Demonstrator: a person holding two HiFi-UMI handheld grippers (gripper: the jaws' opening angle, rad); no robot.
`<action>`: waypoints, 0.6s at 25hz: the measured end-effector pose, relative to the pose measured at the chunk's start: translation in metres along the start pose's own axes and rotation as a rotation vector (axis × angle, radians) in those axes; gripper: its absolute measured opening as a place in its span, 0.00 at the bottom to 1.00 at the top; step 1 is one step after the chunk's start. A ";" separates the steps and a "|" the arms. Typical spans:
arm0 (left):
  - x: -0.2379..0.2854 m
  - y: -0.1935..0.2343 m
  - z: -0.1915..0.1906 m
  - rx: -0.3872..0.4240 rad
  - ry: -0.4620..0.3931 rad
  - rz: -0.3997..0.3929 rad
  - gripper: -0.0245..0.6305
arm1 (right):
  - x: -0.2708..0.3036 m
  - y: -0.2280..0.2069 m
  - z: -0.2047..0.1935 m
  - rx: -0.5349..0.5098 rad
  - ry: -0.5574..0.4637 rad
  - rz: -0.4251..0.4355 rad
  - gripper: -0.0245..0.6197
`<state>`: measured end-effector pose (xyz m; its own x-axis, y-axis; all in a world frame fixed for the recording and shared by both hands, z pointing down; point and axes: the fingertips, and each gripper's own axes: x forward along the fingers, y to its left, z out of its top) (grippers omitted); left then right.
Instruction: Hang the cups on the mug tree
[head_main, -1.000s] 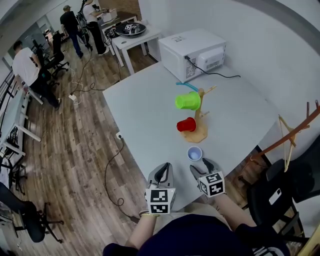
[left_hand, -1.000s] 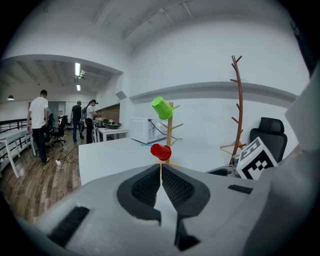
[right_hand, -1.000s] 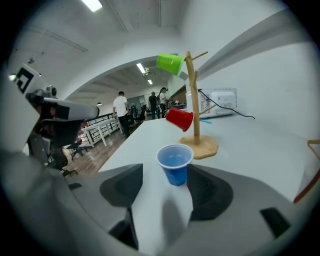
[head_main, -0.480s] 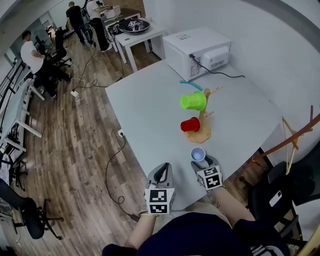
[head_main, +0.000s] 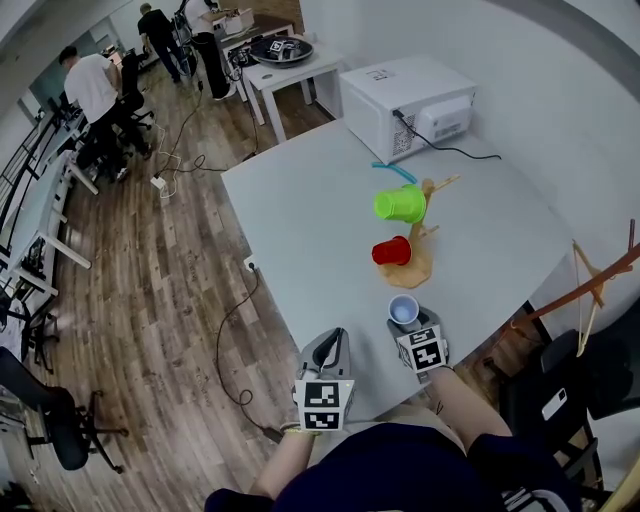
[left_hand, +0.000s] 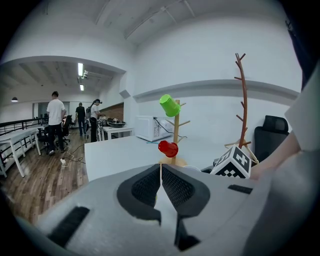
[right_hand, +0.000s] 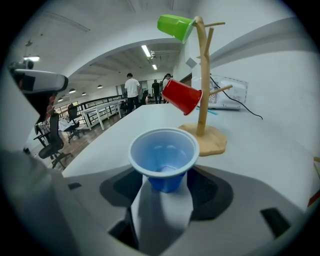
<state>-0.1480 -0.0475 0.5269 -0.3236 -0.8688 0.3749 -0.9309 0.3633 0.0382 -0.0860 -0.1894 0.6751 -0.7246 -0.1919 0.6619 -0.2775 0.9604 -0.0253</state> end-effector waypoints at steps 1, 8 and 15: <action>0.000 0.000 -0.001 0.002 0.003 0.001 0.07 | 0.001 -0.001 0.000 -0.001 0.001 -0.003 0.44; -0.001 -0.001 -0.002 0.016 0.004 0.000 0.07 | 0.002 -0.002 0.006 -0.012 -0.012 -0.008 0.44; 0.000 -0.006 0.001 0.026 -0.001 -0.005 0.07 | -0.003 -0.008 0.012 -0.023 -0.025 -0.013 0.44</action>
<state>-0.1425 -0.0499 0.5258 -0.3196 -0.8708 0.3735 -0.9364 0.3507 0.0163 -0.0893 -0.1994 0.6640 -0.7369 -0.2093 0.6428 -0.2724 0.9622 0.0010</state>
